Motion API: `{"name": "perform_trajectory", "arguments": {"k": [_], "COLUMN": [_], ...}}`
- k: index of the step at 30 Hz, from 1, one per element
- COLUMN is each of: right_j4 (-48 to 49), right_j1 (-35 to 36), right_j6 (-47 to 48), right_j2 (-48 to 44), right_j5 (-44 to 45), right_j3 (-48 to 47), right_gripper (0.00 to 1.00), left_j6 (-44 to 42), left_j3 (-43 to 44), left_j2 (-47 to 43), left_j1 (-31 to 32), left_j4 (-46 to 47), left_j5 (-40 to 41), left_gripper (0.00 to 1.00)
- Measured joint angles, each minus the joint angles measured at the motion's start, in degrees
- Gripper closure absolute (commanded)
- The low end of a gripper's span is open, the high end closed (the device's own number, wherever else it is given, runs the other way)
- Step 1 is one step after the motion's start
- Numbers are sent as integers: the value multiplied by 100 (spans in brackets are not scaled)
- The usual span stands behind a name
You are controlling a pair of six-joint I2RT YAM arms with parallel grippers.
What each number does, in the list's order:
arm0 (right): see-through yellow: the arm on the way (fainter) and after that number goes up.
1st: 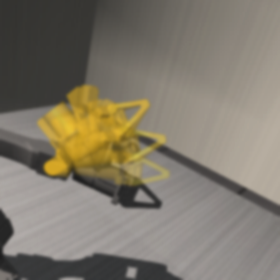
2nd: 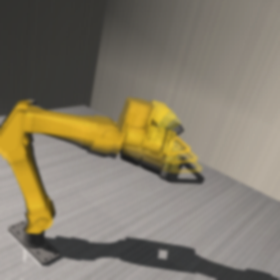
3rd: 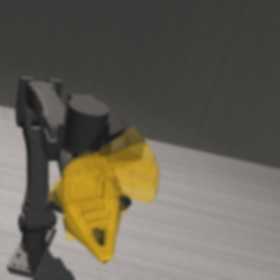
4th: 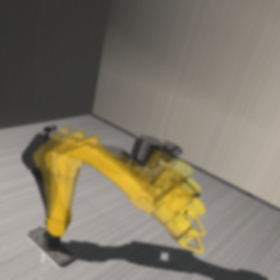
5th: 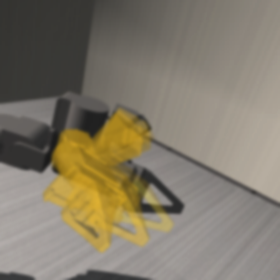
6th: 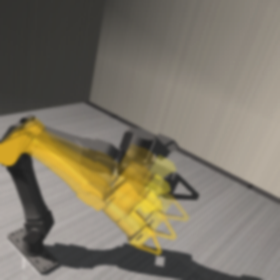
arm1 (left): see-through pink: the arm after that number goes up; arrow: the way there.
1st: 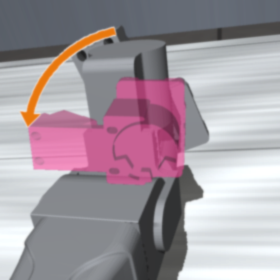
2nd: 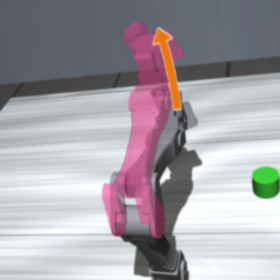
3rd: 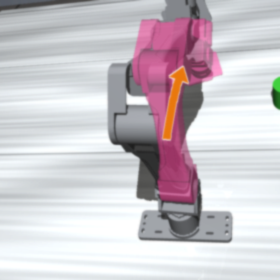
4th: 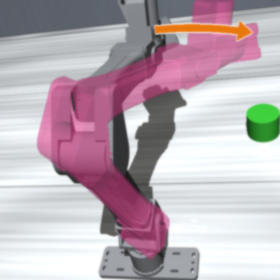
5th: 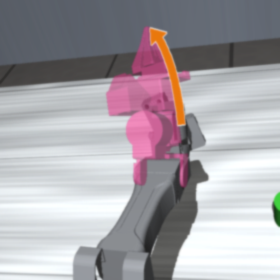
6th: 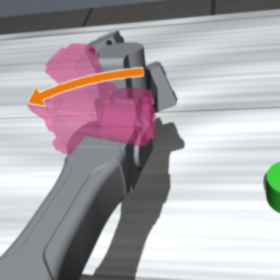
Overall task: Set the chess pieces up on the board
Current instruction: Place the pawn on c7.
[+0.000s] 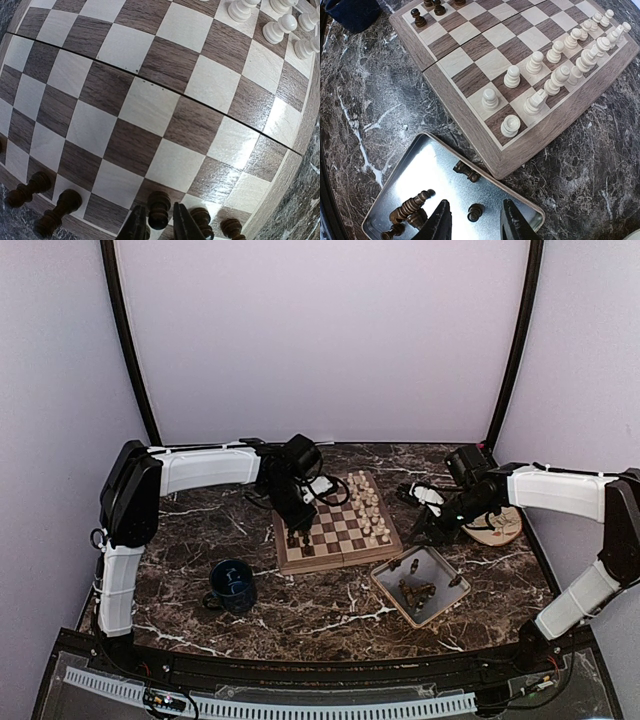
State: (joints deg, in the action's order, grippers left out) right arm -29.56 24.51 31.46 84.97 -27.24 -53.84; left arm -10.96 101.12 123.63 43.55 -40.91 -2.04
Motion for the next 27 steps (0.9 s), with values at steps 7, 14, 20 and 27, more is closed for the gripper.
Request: {"name": "perform_trajectory", "arguments": {"k": [7, 14, 20, 27], "right_j4": [-2, -59, -149, -542], "right_j1": [0, 0, 0, 52], "right_j6": [0, -2, 2, 181], "right_j2": [22, 26, 2, 306], "right_j5": [0, 0, 76, 404], "right_j3": [0, -39, -208, -516], "right_gripper": [66, 66, 67, 67], "left_j6": [2, 116, 256, 367], "left_j3": [0, 271, 365, -474], "left_j2": [0, 0, -284, -1635], "left_j1": [0, 0, 0, 0], "left_j4": [0, -55, -13, 684], "left_j5": [17, 13, 13, 223], "left_gripper": [77, 75, 73, 69]}}
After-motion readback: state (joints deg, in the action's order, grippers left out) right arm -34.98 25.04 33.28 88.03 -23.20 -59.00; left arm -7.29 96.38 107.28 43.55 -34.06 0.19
